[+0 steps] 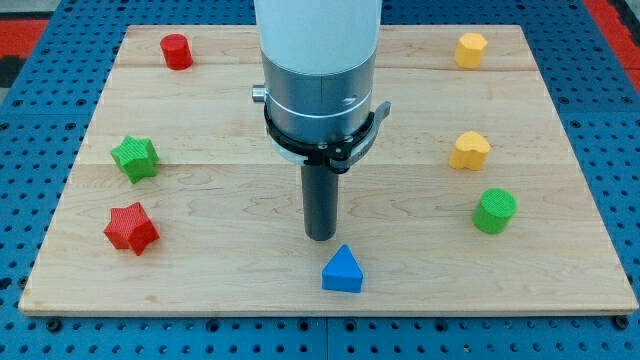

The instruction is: Keep your arm underneath the yellow heart

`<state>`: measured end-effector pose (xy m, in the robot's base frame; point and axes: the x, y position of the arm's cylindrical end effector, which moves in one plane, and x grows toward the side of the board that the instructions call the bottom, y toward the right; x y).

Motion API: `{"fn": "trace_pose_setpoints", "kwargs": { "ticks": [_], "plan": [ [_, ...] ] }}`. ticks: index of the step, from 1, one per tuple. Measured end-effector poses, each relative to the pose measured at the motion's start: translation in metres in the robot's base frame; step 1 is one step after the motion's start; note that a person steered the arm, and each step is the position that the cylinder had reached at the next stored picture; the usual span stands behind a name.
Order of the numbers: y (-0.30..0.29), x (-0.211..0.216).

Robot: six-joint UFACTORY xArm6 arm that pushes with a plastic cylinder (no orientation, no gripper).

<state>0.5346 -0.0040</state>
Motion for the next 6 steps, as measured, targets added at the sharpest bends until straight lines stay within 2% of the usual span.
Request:
{"fn": "trace_pose_setpoints", "kwargs": {
  "ticks": [1, 3, 4, 6],
  "plan": [
    [0.000, 0.000],
    [0.000, 0.027],
    [0.002, 0.023],
    [0.109, -0.035]
  ]
}}
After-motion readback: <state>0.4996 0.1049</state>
